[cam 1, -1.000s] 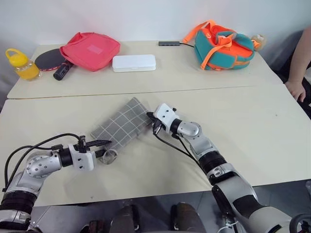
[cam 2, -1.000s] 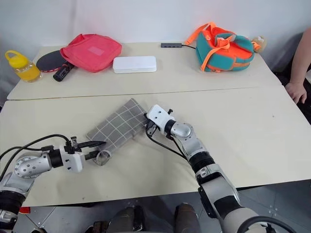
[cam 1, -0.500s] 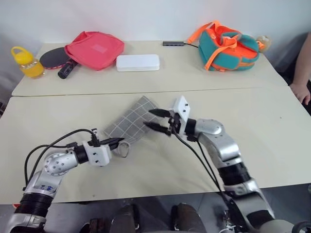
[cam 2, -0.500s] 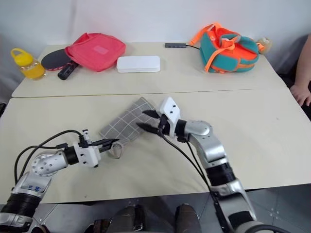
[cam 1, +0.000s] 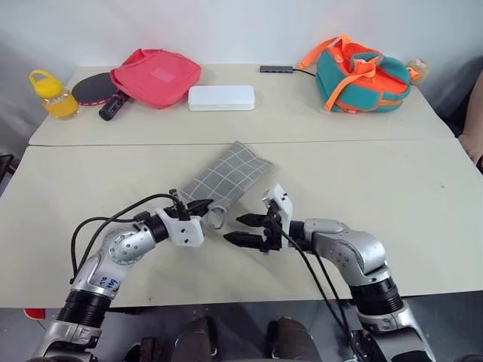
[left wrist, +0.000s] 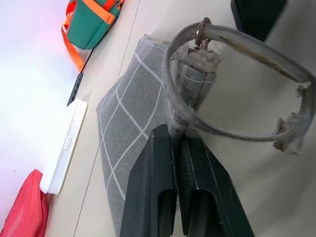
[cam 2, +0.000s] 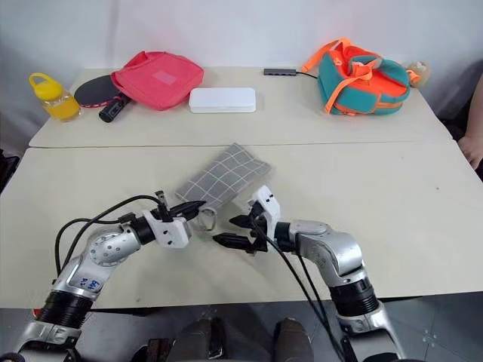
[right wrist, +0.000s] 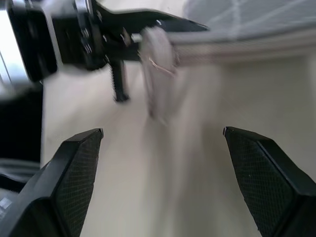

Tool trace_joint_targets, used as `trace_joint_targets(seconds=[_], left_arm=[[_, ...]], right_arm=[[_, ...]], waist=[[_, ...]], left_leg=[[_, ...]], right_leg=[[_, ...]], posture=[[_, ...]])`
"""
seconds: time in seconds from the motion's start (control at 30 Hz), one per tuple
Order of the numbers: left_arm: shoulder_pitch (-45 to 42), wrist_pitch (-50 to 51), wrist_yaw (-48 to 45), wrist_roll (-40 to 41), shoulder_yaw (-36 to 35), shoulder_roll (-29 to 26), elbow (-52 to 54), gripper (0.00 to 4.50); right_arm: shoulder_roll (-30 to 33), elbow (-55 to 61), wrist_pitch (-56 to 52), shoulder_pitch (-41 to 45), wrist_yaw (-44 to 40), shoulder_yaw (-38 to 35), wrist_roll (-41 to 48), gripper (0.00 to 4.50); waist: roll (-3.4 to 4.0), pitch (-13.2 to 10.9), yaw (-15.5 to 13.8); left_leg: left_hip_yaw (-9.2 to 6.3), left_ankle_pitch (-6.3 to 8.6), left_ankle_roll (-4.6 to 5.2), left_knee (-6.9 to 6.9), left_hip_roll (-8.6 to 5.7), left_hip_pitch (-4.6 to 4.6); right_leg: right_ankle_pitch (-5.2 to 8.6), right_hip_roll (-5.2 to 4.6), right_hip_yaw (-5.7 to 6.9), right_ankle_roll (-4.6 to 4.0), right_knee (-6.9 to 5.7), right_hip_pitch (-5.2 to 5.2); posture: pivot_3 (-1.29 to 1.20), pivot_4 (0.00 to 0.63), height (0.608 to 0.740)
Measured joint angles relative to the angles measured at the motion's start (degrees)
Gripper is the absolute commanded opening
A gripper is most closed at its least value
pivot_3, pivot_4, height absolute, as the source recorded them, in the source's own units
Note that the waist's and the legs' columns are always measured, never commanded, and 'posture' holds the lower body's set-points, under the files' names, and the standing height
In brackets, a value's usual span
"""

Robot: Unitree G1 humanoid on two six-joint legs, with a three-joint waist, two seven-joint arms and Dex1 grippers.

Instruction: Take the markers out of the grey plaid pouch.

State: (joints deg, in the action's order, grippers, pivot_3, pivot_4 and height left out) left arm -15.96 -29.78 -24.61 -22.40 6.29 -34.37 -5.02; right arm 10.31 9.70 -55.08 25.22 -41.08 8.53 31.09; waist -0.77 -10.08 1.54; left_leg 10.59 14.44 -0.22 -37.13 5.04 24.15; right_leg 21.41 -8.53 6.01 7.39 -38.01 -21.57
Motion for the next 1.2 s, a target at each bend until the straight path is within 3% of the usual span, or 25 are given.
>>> trace_joint_targets(seconds=[0.13,0.23,0.57,0.8,1.03,1.2], left_arm=[[0.01,0.82,0.46,-0.03,0.45,0.42,0.45,0.00],[0.00,1.45,0.60,-0.21,0.85,0.48,1.02,0.00],[0.98,2.36,1.08,-0.30,1.04,0.43,2.58,0.00],[2.15,2.09,0.00,3.27,0.65,-0.51,2.78,0.00],[3.01,-1.75,-5.27,11.77,0.09,-3.14,0.30,0.00],[3.63,-4.45,-10.36,18.19,0.16,-4.62,-0.44,0.00]], right_arm=[[-3.42,-1.00,0.13,0.02,2.86,0.57,0.17,4.06],[-6.26,-3.32,0.47,0.20,5.24,-0.28,0.19,3.47],[-5.87,-3.96,1.36,0.38,5.07,-0.38,0.91,0.02],[-1.11,-4.10,5.03,0.58,2.58,0.53,-0.34,0.02],[13.70,-5.80,18.75,1.66,-10.94,6.02,-7.70,0.02],[14.73,-11.42,28.04,5.97,-13.63,5.95,-11.26,0.02]], waist=[[-0.02,0.01,-0.13],[-0.02,0.01,0.02],[-0.02,0.01,0.08],[-0.03,0.01,0.16],[-0.05,-0.01,0.29],[-0.07,-0.02,0.44]], left_leg=[[0.00,0.01,0.02,-0.01,-0.03,0.02],[0.01,0.01,0.00,0.01,-0.01,0.02],[0.02,0.04,-0.01,0.06,-0.01,0.02],[0.02,0.06,-0.01,0.10,0.00,0.03],[0.11,0.11,-0.03,0.08,0.04,0.03],[0.14,0.10,-0.05,0.03,0.09,0.02]], right_leg=[[-0.01,-0.01,0.01,0.02,0.05,0.02],[-0.01,0.01,0.01,0.02,0.03,0.00],[-0.01,0.01,0.01,0.02,0.10,-0.01],[-0.01,0.01,0.00,0.02,0.14,-0.03],[-0.01,0.03,0.00,0.02,0.19,-0.05],[-0.01,0.07,-0.01,0.02,0.17,-0.06]], posture=[[0.00,0.150,0.740],[0.00,0.150,0.740],[0.00,0.150,0.740],[0.00,0.150,0.740],[0.00,0.150,0.740],[0.00,0.150,0.740]])
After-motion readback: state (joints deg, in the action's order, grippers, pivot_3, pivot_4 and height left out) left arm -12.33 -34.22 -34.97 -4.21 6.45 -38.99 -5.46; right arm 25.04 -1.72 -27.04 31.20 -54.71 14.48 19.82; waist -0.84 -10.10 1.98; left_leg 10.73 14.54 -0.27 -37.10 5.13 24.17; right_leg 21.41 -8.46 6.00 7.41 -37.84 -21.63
